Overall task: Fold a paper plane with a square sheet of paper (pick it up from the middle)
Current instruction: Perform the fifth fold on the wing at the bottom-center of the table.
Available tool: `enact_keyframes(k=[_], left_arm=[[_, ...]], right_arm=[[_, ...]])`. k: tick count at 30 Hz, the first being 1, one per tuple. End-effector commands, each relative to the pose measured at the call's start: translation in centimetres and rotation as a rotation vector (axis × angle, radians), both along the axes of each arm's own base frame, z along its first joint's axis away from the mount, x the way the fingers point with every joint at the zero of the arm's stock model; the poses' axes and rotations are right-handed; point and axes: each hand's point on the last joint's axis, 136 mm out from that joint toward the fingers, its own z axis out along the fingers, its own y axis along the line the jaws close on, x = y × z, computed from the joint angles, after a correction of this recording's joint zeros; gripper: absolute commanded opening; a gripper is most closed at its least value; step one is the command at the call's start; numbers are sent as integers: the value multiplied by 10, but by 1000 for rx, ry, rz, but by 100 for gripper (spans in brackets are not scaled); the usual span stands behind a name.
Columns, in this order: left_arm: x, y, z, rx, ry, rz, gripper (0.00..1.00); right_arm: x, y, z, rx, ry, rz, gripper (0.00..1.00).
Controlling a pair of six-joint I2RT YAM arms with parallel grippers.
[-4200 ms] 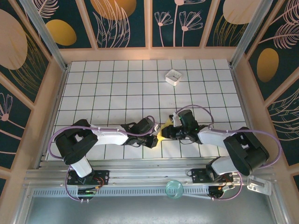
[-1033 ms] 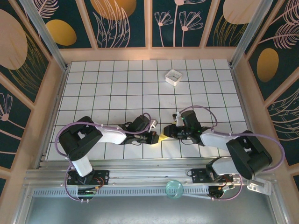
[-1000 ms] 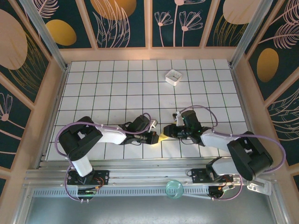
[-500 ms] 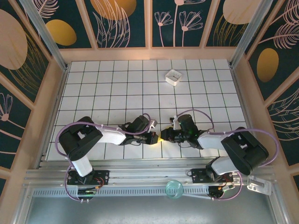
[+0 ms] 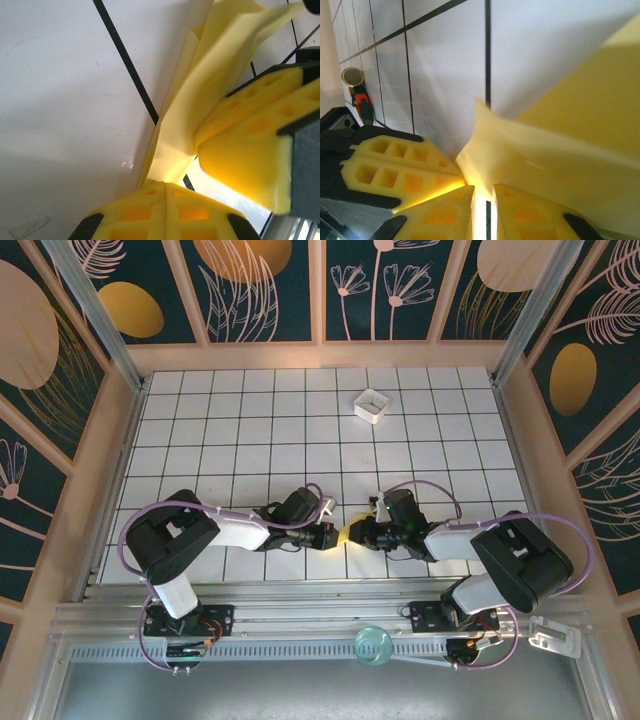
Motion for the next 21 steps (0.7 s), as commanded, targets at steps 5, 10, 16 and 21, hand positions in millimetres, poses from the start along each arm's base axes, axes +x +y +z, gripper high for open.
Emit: enact_keyframes(k=[5, 10, 16, 21], left_arm=[[-9, 27, -33, 157, 31, -13, 4], [-11, 31, -37, 178, 34, -20, 4], [-10, 33, -38, 186, 31, -13, 4], [-10, 34, -38, 185, 32, -10, 4]], right_arm=[[9, -36, -20, -126, 33, -90, 16], [15, -57, -26, -182, 59, -137, 15], [24, -81, -19, -193, 46, -194, 16], [32, -57, 22, -85, -74, -137, 17]])
